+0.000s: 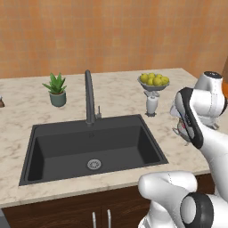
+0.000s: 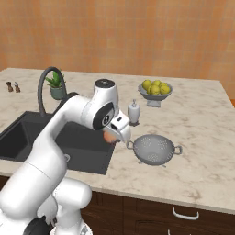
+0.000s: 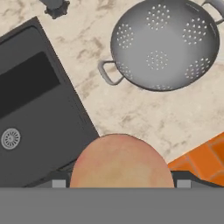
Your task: Put the colander in the sink, put the peach in the colander, and turn on the sink faucet and pour water over the colander.
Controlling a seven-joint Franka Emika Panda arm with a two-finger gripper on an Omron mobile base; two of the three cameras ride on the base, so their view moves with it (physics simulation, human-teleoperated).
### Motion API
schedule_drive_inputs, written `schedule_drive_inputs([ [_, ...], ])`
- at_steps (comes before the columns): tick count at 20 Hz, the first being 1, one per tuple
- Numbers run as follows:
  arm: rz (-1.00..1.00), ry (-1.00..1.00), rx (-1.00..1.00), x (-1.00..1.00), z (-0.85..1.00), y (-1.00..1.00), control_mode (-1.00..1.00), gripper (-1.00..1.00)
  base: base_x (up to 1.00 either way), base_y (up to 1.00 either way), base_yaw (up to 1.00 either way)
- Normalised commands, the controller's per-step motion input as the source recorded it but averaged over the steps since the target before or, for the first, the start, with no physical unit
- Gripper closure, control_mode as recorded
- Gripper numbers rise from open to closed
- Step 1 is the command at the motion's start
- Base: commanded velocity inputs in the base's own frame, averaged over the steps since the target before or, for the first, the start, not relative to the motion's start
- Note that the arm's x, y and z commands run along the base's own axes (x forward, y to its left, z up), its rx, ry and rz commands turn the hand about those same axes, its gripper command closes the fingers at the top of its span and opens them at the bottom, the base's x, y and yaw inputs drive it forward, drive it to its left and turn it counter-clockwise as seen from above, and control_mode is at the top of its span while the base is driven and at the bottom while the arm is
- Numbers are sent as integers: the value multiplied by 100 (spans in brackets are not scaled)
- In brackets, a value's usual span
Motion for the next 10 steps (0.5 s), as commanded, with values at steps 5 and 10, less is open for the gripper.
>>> schedule_drive_inputs([
  [5, -10, -1, 8, 43, -29, -76, -100, 100, 0, 0, 0],
  [10, -4, 1, 2, 33, -38, -64, -100, 100, 0, 0, 0],
])
